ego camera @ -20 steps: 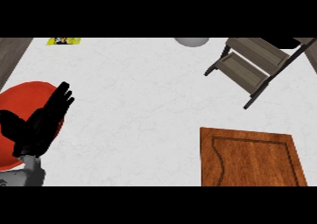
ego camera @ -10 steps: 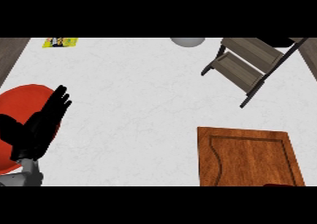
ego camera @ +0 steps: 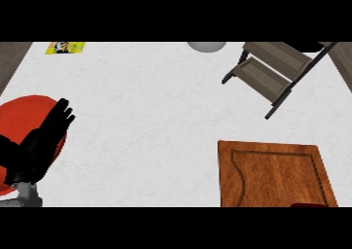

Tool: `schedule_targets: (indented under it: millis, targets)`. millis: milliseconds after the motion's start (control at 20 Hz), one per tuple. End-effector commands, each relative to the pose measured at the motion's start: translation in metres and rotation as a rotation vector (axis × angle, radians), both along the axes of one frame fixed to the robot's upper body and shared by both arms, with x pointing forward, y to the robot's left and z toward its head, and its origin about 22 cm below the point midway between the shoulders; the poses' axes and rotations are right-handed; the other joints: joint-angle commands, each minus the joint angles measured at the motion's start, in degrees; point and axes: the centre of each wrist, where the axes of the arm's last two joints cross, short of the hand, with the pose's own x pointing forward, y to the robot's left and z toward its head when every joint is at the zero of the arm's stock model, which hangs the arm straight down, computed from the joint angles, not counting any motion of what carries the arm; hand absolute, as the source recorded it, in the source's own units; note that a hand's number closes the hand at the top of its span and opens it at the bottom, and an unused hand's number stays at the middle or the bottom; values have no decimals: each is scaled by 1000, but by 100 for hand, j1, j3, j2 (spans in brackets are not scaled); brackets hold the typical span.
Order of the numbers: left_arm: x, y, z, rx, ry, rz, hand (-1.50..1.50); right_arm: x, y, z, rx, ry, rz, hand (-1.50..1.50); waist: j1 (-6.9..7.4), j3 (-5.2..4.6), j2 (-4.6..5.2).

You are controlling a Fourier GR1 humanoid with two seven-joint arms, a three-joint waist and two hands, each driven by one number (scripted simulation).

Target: Pick the eggplant from the cutting board and place it in the tiered basket

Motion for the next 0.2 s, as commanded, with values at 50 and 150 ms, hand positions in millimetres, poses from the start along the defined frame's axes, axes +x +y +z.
schedule_targets:
  millis: [50,150]
  targets:
    - [0,1,7,14,0,-11,0,-53,-34,5,-51,20,-7,-150,39,0,19]
    - [-3,-2,6,6,-1,-9,0,-68,-35,-2,-51,23,7,-150,38,0,13]
